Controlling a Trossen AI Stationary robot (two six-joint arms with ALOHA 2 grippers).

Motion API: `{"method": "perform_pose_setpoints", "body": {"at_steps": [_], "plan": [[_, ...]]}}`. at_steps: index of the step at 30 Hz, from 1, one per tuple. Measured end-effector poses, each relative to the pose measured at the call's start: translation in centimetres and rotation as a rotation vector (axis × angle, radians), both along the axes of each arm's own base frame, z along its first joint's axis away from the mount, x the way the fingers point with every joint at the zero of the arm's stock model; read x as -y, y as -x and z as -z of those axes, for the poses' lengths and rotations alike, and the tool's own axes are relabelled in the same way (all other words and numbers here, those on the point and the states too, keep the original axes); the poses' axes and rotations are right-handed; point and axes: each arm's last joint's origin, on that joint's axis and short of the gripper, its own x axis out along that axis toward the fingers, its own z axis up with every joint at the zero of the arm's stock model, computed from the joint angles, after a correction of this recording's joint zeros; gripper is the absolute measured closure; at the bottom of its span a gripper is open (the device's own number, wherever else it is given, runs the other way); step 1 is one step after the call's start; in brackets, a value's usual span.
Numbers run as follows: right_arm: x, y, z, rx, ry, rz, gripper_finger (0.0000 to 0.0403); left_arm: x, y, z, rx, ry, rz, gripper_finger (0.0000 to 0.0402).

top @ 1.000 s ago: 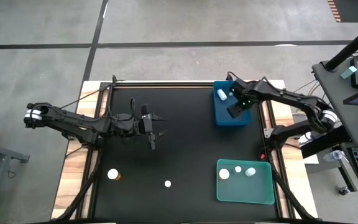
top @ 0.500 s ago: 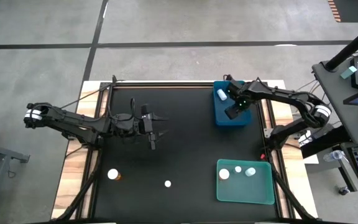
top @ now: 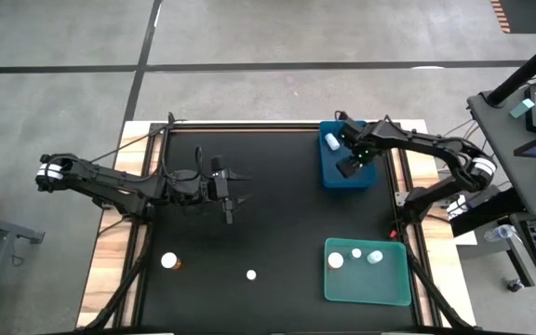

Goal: Pick and place medicine bottles into bin by pill shape (circle, oval)
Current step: Put the light green pill bottle into the light green bin

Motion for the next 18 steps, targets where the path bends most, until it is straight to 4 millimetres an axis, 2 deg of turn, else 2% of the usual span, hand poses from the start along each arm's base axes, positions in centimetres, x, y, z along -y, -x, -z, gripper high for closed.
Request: {"method": "perform_pose_setpoints", "body": {"at_steps": [8,12,18], "plan": [[-0.8,0.8,-2.5,0.100,0.073,0.041,0.0182,0.0,0.0,0.0,0.000,0.000,0.000,0.0210],[-2.0,0.9,-4.0,0.209,0.141,0.041,0.0184,0.0,0.0,0.0,0.000,0.000,0.000,0.0210],[-4.4,0.7,-6.0,0.418,0.286,-0.046,0.0184,0.0,0.0,0.0,0.002,0.009,-0.001,0.0210]]}}
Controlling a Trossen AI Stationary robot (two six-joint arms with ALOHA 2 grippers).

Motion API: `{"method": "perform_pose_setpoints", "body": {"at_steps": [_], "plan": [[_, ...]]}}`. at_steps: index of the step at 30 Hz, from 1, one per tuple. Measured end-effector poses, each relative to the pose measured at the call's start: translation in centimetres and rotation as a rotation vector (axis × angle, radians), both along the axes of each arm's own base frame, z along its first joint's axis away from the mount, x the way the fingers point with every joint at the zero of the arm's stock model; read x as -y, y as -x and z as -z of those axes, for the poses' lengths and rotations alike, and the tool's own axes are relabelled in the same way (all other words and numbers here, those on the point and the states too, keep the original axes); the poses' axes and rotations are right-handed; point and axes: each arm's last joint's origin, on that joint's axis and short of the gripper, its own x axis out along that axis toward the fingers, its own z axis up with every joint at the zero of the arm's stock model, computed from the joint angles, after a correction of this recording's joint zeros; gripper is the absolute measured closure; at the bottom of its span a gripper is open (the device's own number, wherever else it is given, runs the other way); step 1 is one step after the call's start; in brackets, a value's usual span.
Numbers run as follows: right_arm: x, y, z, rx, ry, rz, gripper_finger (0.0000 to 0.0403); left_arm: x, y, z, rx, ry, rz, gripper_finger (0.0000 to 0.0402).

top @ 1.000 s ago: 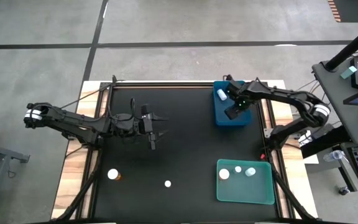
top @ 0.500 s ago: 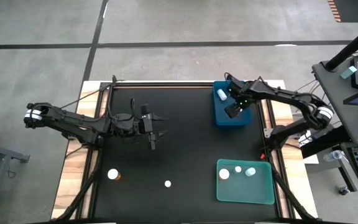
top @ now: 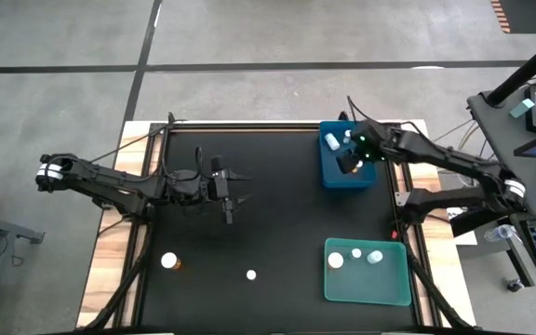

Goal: Pick and place medicine bottles into bin by pill shape (circle, oval)
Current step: Put the light green pill bottle into the light green bin

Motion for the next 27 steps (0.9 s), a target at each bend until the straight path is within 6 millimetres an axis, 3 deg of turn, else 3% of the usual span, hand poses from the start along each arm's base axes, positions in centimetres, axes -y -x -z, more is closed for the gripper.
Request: {"method": "perform_pose_setpoints", "body": {"at_steps": [8,14,19,23,27], "plan": [[-3.0,-0.7,-0.1,0.221,0.216,-0.181,0.0184,0.0,0.0,0.0,0.003,0.015,-0.002,0.0210],[-5.0,-1.5,2.3,0.340,0.376,-0.384,0.0184,0.0,0.0,0.0,0.020,0.092,-0.011,0.0210],[-7.7,-1.9,5.5,0.487,0.590,-0.680,0.0184,0.0,0.0,0.0,0.037,0.165,-0.021,0.0210],[-9.2,-1.1,7.4,0.630,0.766,-0.745,0.0184,0.0,0.0,0.0,0.036,0.166,-0.021,0.0210],[-9.6,-0.2,7.1,0.766,0.861,-0.706,0.0184,0.0,0.0,0.0,0.037,0.167,-0.021,0.0210]]}}
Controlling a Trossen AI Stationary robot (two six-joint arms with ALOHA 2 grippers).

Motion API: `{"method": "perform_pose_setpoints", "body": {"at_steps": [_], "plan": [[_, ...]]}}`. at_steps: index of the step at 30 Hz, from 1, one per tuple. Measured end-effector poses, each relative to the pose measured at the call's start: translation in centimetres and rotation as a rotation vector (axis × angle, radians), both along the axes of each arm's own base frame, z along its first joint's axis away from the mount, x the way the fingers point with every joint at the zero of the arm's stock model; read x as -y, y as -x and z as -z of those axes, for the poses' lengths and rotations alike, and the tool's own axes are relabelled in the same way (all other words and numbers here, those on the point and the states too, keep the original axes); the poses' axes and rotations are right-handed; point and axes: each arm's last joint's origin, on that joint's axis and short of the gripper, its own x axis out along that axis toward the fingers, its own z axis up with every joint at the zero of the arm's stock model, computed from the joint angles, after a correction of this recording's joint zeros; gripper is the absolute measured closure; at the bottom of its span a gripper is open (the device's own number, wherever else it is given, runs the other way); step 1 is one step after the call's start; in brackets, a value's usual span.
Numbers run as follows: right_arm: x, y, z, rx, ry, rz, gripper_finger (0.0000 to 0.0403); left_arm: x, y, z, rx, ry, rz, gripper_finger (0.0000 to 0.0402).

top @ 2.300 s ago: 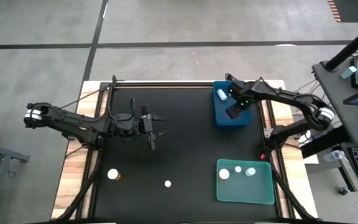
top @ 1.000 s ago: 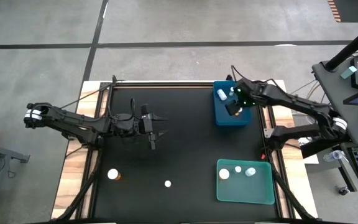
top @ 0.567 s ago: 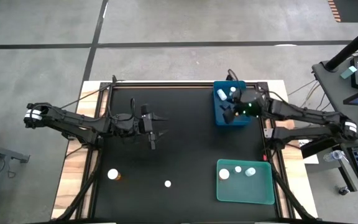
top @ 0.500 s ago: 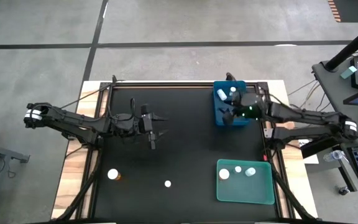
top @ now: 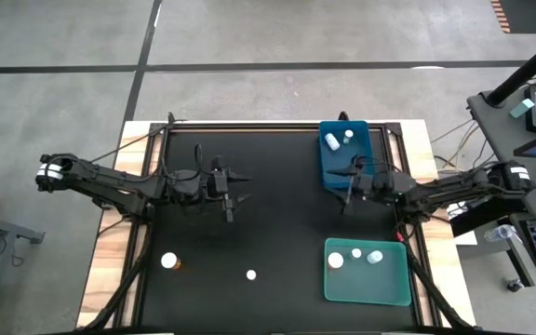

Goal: Pick and place medicine bottles into bin by pill shape (circle, oval)
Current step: Put the light green pill bottle into the light green bin

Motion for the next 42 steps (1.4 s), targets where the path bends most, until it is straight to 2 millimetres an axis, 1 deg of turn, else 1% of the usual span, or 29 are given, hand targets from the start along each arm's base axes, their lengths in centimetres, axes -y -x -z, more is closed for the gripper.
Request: {"method": "perform_pose_setpoints", "body": {"at_steps": [7,12,18,22,26,28,31,34,42], "plan": [[-0.1,0.3,0.1,0.014,-0.004,-0.006,0.0184,0.0,0.0,0.2,-0.012,0.034,-0.003,0.0210],[-0.1,0.3,0.1,0.014,-0.006,-0.006,0.0184,0.0,0.2,1.2,-0.103,0.080,-0.025,0.0210],[-0.1,0.3,0.1,0.014,-0.007,-0.006,0.0184,-0.6,1.3,3.1,-0.307,0.162,-0.232,0.0210],[0.0,0.3,0.1,0.013,-0.007,-0.006,0.0184,-1.0,2.1,4.2,-0.436,0.228,-0.313,0.0210],[0.0,0.3,0.1,0.012,-0.006,0.003,0.0184,-1.3,3.6,5.3,-0.569,0.351,-0.440,0.0210],[0.0,0.3,0.1,0.012,-0.006,0.003,0.0184,-1.5,4.3,5.4,-0.635,0.393,-0.488,0.0210],[0.0,0.3,0.1,0.012,-0.008,0.003,0.0184,-2.2,5.5,5.0,-0.693,0.486,-0.570,0.0210],[0.0,0.3,0.1,0.011,-0.005,0.003,0.0184,-3.1,6.2,4.7,-0.697,0.555,-0.661,0.0210],[0.0,0.3,0.1,0.011,-0.002,0.003,0.0184,-6.3,7.0,5.3,-0.686,0.654,-0.879,0.0210]]}}
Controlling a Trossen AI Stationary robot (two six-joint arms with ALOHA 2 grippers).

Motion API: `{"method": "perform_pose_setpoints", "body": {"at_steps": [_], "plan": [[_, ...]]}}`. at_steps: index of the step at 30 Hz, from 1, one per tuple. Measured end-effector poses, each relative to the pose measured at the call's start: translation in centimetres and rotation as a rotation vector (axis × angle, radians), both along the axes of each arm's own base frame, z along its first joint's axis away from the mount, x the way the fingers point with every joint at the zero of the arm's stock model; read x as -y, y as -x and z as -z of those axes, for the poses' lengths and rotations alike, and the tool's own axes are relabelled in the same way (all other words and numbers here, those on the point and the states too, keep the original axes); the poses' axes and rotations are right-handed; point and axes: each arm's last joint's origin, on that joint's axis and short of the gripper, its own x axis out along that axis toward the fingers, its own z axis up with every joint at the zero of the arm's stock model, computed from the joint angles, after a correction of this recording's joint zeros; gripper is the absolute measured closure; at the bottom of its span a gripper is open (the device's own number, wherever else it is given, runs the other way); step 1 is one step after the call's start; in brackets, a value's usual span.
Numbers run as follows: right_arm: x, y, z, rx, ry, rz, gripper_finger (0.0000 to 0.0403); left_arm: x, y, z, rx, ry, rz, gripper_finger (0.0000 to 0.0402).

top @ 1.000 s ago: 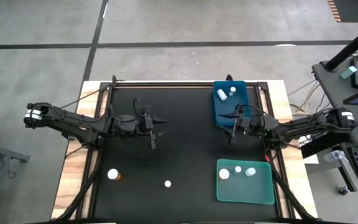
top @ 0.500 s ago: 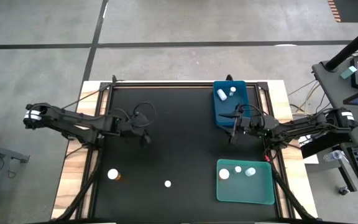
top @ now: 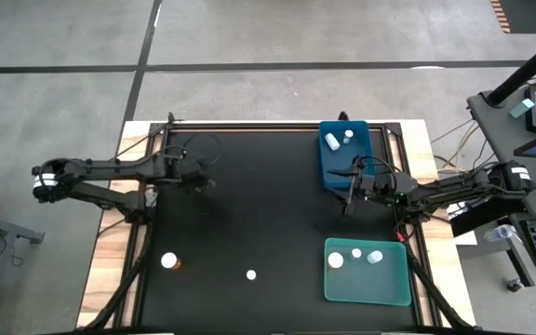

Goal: Pick and place medicine bottles into bin by pill shape (circle, oval)
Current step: Put the light green pill bottle into the light green bin

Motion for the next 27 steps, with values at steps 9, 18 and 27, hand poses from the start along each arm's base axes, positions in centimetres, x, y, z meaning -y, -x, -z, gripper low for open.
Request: {"method": "perform_pose_setpoints", "body": {"at_steps": [9,18,27], "plan": [[0.0,0.0,0.0,-0.002,0.010,0.001,0.0184,-0.8,0.5,0.3,-0.030,0.070,-0.039,0.0183],[0.0,0.0,0.0,-0.002,0.010,0.001,0.0184,-0.7,0.6,1.7,-0.069,0.087,-0.039,0.0162],[0.0,0.0,0.0,-0.002,0.009,0.001,0.0184,-0.9,0.1,3.1,-0.097,0.089,-0.033,0.0166]]}}
